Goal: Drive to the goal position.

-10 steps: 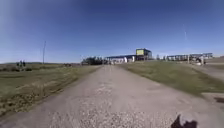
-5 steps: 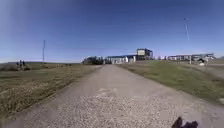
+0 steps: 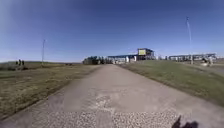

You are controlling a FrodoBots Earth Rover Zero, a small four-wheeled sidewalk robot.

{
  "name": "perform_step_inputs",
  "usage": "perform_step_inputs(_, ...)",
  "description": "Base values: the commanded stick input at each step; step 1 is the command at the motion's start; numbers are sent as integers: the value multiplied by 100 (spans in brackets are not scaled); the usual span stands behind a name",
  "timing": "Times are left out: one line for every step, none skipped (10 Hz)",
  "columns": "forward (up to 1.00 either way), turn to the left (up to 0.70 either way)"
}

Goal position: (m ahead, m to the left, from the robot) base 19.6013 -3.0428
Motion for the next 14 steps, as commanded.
perform_step_inputs(100, 0)
perform_step_inputs(100, 0)
perform_step_inputs(100, 0)
perform_step_inputs(100, 0)
perform_step_inputs(100, -28)
perform_step_inputs(100, -13)
perform_step_inputs(100, 0)
perform_step_inputs(100, 0)
perform_step_inputs(100, 0)
perform_step_inputs(100, 0)
perform_step_inputs(100, 0)
perform_step_inputs(100, 0)
perform_step_inputs(100, 0)
perform_step_inputs(100, 0)
